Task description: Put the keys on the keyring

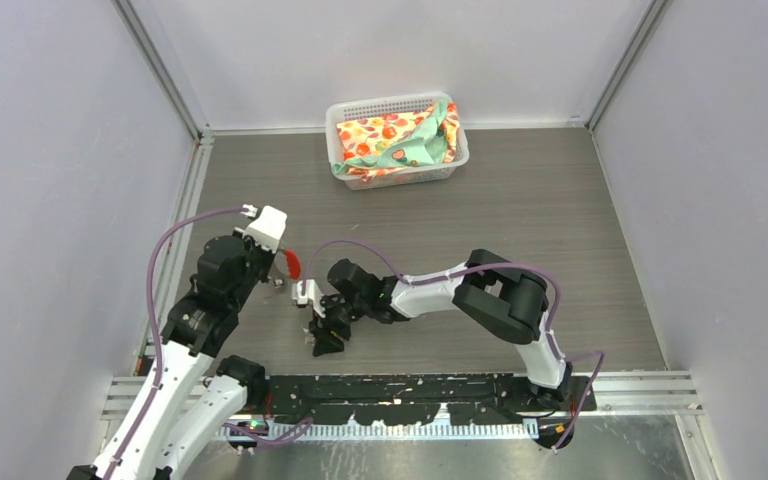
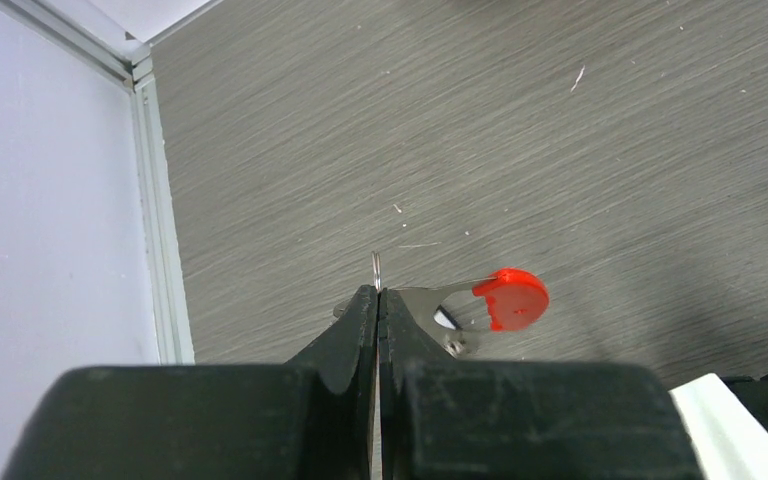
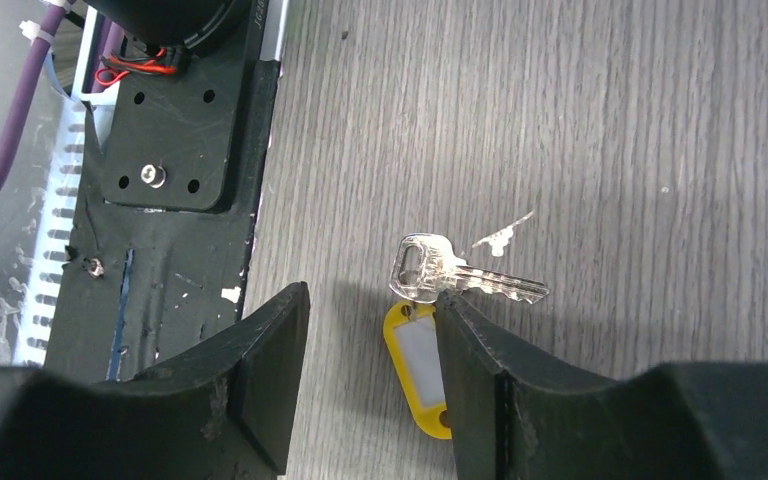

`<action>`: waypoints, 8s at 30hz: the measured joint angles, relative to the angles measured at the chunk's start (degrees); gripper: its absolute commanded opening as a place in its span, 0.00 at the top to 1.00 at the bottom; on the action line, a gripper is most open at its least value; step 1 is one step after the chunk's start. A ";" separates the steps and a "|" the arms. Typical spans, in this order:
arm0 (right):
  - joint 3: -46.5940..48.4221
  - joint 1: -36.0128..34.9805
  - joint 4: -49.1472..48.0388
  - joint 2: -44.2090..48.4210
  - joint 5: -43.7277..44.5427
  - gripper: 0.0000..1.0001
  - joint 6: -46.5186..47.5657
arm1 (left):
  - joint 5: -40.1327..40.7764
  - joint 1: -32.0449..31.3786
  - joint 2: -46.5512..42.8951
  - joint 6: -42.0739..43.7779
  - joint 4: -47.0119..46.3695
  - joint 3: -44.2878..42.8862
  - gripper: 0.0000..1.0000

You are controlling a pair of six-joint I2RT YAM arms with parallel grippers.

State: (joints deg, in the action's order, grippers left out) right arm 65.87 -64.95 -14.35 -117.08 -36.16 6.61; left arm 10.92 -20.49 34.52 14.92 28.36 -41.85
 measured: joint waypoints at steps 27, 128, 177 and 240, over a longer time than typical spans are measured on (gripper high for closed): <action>-0.11 -0.87 -1.81 -0.17 5.16 0.99 -1.90 | -4.68 0.07 -2.29 -1.27 2.45 0.00 1.00; -6.25 0.20 14.14 52.63 34.97 0.99 -38.66 | -66.60 0.24 -4.85 3.54 -17.79 -1.40 1.00; -5.03 0.31 14.86 49.31 31.61 0.99 -38.71 | -66.58 0.24 -5.46 11.15 -11.30 -0.81 1.00; 9.55 1.36 27.76 45.07 32.02 0.60 -35.21 | -61.92 -2.67 6.25 -19.12 -34.18 0.02 1.00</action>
State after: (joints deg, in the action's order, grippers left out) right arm 75.42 -63.59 13.41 -72.01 -4.14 -28.60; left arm -51.00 -23.16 40.77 -4.21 -5.82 -41.82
